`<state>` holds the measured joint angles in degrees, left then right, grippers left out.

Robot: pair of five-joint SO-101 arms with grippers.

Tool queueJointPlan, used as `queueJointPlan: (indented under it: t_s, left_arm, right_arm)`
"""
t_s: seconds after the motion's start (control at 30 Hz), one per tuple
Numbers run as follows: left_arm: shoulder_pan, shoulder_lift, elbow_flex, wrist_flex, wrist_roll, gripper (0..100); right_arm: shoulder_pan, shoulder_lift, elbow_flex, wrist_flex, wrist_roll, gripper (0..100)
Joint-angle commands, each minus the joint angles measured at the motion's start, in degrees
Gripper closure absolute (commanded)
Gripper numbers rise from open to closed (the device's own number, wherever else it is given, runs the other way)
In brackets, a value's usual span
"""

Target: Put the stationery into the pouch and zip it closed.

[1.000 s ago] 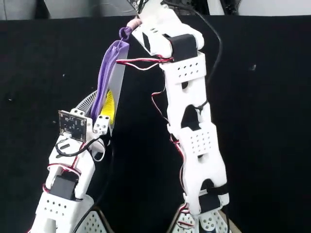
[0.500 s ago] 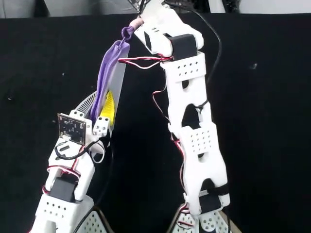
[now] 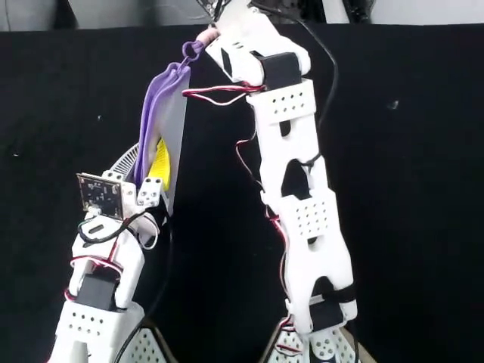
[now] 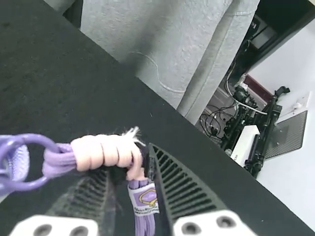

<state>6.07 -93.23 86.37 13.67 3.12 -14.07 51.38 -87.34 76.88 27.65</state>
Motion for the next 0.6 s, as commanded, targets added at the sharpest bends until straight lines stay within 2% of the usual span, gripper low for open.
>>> queueJointPlan:
  t_s: [0.0,0.27,0.47,0.57]
  left_arm:
    - [-2.7,-3.6,-4.0,-0.8,1.0,97]
    - [-2.6,-8.7,-4.3,-0.1,1.0,97]
    - [-0.8,-11.3,-13.3,10.3,3.9,97]
    - [0.1,-11.2,-15.4,12.0,4.0,97]
  right_arm:
    - [9.4,-0.1,0.5,-3.9,0.4,98.7]
    - [11.6,-0.1,4.3,-7.2,1.0,98.7]
    - [13.7,-0.1,8.5,-11.3,1.2,98.7]
    - [14.9,-0.1,9.1,-12.2,1.2,98.7]
